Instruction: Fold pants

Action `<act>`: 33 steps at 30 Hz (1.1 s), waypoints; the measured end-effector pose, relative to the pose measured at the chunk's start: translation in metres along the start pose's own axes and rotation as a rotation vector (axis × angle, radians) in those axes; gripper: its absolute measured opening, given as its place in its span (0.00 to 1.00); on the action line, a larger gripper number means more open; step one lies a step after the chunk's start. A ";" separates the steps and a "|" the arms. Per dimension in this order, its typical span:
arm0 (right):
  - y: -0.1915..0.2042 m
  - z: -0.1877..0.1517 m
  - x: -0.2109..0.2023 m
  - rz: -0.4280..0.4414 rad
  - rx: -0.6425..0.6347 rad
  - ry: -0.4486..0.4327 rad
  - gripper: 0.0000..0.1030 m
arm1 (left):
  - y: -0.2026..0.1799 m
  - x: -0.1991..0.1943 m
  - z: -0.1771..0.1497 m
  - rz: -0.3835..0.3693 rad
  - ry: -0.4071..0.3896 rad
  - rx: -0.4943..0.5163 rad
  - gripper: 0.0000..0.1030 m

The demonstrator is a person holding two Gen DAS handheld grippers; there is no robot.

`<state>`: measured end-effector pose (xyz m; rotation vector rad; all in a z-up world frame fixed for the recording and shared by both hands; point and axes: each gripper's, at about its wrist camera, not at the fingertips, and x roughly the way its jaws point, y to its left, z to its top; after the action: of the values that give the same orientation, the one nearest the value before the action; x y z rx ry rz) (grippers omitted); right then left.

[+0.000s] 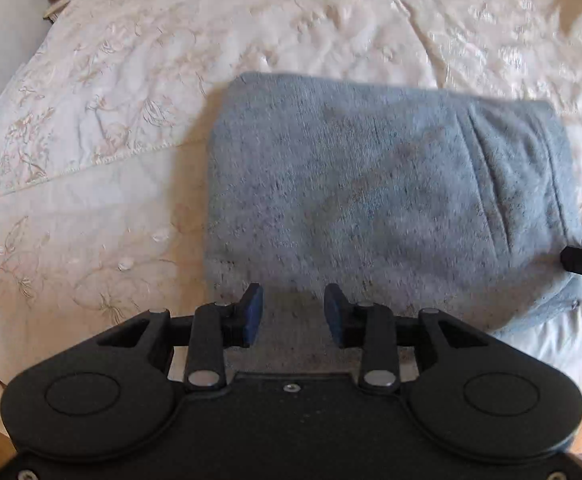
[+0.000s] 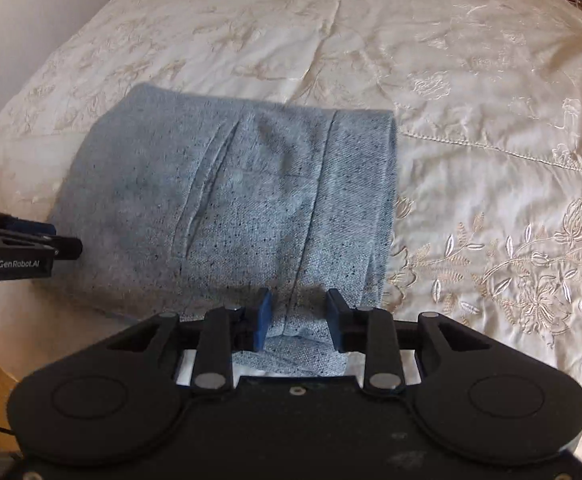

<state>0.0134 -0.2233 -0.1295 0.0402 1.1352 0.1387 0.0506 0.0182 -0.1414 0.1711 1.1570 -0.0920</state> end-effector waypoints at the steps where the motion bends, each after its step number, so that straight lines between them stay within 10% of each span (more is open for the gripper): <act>1: -0.011 0.003 -0.005 -0.003 0.052 -0.035 0.33 | 0.007 -0.007 0.006 -0.011 -0.027 -0.012 0.44; 5: -0.052 0.020 -0.003 0.010 0.137 -0.096 0.40 | 0.037 -0.004 0.031 -0.046 -0.054 -0.058 0.62; 13: -0.108 0.027 0.065 0.252 0.365 0.065 0.45 | 0.066 0.078 0.040 -0.219 0.150 -0.042 0.61; 27: -0.114 0.039 0.097 0.391 0.588 0.067 0.50 | 0.062 0.112 0.055 -0.417 0.106 -0.156 0.99; 30: -0.112 0.036 0.090 0.392 0.594 0.079 0.48 | 0.058 0.106 0.054 -0.443 0.088 -0.131 0.83; 33: -0.113 0.029 0.077 0.407 0.621 0.082 0.29 | 0.059 0.087 0.052 -0.439 0.060 -0.158 0.38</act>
<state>0.0814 -0.3238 -0.1985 0.8263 1.2053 0.1450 0.1420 0.0685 -0.1954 -0.2237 1.2409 -0.3838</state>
